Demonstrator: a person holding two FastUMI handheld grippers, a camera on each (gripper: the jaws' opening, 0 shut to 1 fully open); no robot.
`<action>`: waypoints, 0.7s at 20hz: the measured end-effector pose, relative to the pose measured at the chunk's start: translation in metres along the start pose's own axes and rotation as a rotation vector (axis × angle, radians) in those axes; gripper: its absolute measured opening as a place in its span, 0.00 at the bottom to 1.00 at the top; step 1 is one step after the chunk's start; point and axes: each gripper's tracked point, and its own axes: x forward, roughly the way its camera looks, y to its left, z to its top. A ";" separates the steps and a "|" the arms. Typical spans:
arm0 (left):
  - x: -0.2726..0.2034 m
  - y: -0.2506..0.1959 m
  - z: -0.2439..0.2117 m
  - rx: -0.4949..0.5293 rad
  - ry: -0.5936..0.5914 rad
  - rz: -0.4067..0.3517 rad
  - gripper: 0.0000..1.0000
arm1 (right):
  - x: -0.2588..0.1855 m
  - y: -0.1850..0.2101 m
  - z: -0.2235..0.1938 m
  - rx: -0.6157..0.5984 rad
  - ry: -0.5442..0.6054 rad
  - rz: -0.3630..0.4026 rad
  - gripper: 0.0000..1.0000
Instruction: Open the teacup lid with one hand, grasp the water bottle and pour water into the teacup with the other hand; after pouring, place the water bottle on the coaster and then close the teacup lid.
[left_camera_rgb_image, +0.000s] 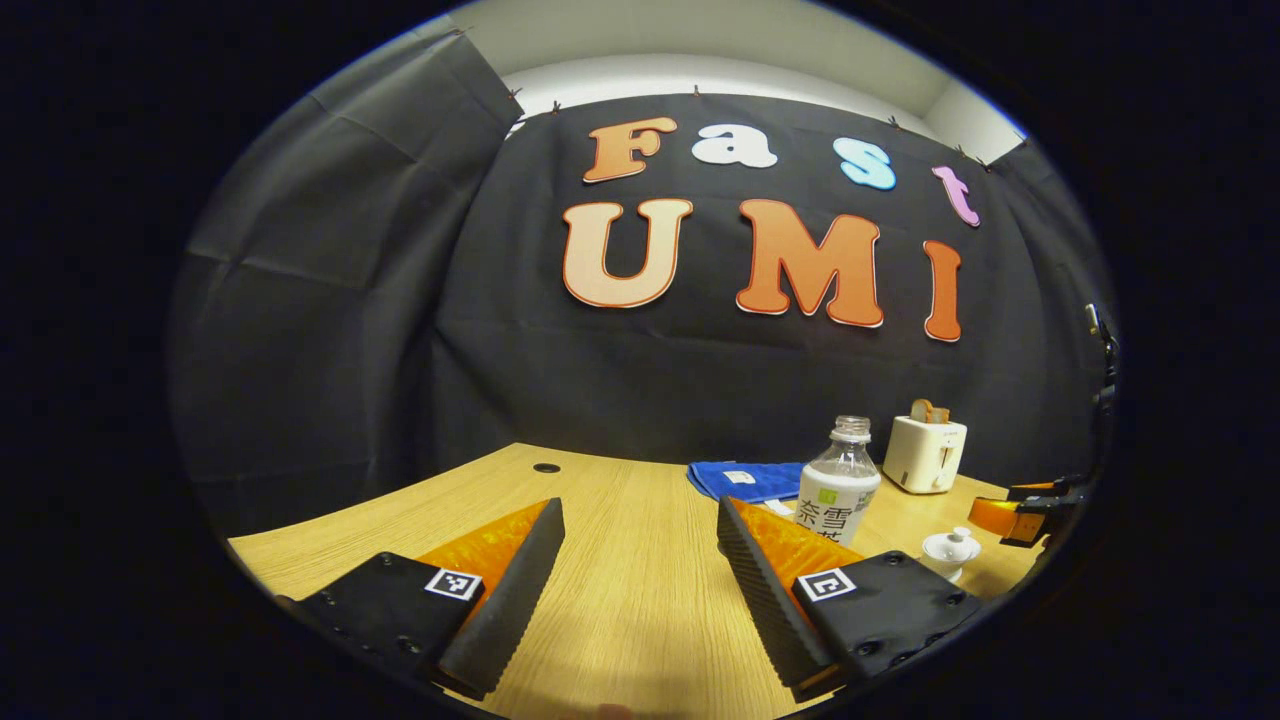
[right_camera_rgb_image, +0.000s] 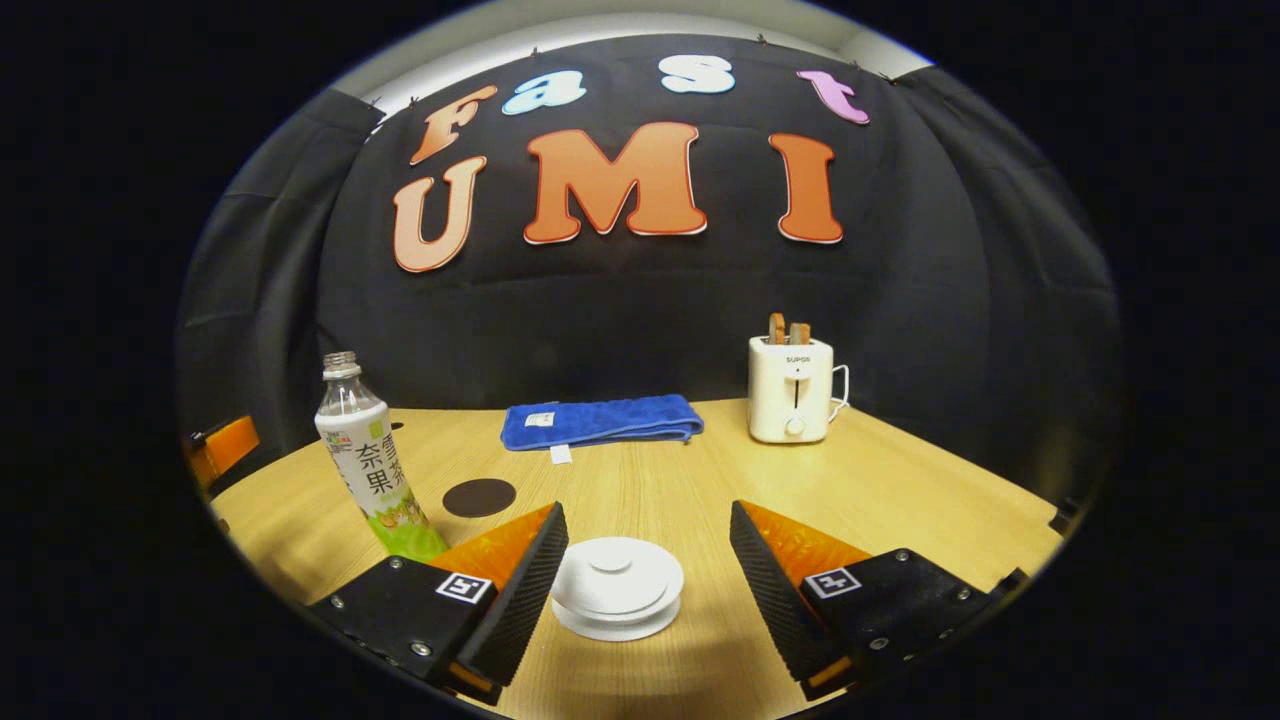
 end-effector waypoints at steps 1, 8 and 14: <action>0.000 0.000 -0.001 0.000 0.004 -0.002 0.99 | 0.004 0.004 -0.004 0.002 0.017 0.003 0.96; 0.005 0.005 -0.012 0.006 0.032 0.005 0.99 | 0.013 0.016 -0.017 -0.013 0.083 0.017 0.63; 0.005 0.004 -0.013 0.009 0.041 0.000 0.99 | 0.013 0.011 -0.022 0.004 0.114 -0.001 0.44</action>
